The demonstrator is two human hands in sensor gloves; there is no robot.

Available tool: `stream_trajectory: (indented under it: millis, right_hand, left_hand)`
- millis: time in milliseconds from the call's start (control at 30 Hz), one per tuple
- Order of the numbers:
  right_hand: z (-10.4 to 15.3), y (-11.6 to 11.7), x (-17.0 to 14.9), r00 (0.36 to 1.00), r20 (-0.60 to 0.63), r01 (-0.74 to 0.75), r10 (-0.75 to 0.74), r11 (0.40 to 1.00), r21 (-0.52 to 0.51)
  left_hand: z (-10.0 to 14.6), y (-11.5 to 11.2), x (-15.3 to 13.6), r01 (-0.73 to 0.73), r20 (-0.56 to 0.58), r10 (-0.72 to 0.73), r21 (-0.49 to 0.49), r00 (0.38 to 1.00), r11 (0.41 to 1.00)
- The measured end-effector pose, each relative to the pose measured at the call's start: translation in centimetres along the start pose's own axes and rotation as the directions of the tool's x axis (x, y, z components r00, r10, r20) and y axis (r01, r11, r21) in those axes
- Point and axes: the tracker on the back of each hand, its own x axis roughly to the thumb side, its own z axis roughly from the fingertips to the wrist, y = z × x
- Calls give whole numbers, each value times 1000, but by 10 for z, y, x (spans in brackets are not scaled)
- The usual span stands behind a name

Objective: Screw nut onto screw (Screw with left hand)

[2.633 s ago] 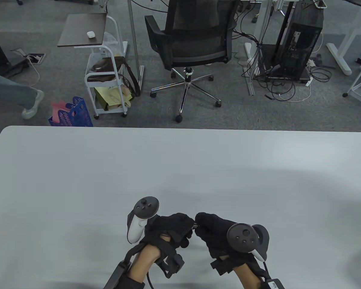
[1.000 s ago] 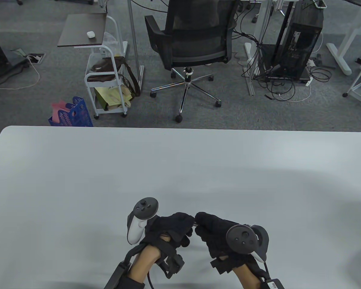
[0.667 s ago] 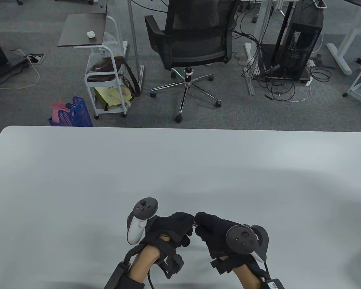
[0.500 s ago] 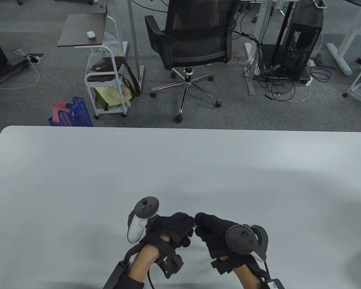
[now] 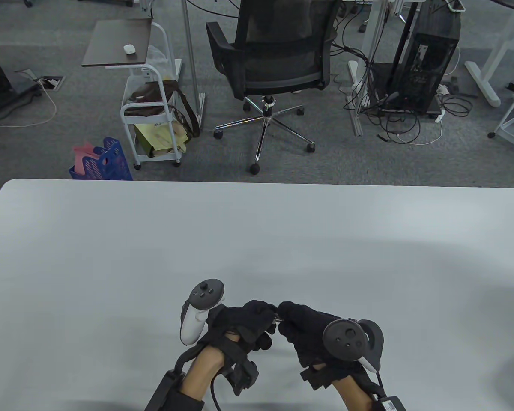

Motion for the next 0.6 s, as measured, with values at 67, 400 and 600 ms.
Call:
stream_trajectory:
  millis: [67,400,600]
  right_hand:
    - [0,0,0,1000,1,2,-2,1000,2]
    - [1,1,1,998,18,-54,54,998,10]
    - [0,1,1,999,18,-40,40,999,18]
  left_hand:
    - [1,0,-1,22,-6,-22,70,1000,997]
    - [-1,-1,-2,41,-20,-40,46,999,998]
    - [-3,0,-3,19,-19,-20,-34,1000,999]
